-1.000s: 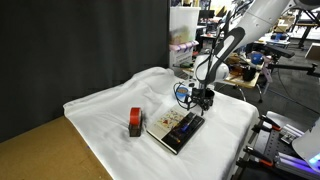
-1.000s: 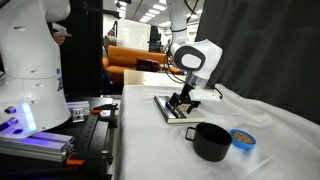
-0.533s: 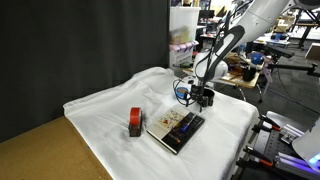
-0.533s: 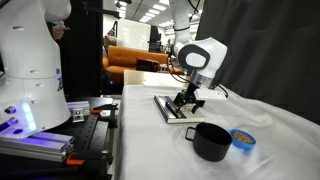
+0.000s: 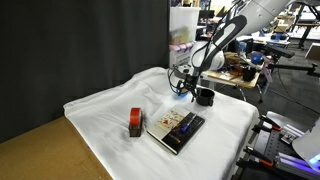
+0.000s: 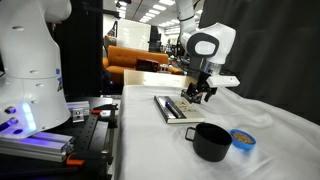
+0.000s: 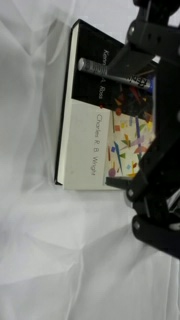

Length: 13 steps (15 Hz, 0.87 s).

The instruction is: Pick up the pen from the black cup and put it on the book.

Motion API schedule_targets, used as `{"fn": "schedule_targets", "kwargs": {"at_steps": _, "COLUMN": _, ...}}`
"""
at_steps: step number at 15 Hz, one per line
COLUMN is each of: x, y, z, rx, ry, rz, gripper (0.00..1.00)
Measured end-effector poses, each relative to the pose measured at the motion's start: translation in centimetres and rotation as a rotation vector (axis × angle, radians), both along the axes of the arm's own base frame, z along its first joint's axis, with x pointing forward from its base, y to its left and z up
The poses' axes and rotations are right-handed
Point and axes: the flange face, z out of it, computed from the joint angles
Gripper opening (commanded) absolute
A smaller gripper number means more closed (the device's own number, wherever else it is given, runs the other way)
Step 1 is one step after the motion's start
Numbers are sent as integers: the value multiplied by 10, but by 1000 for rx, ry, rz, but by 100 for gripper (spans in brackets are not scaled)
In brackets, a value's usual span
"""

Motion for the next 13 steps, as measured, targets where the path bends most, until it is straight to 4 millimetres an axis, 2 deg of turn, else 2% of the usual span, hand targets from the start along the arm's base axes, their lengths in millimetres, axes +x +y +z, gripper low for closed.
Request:
{"fn": "schedule_targets", "kwargs": {"at_steps": 2, "x": 1, "y": -1, "z": 6, "rx": -1, "ry": -8, "rz": 0, "gripper": 100}}
{"fn": "schedule_targets", "kwargs": {"at_steps": 13, "x": 0, "y": -1, "z": 4, "rx": -1, "ry": -5, "rz": 0, "gripper": 100}}
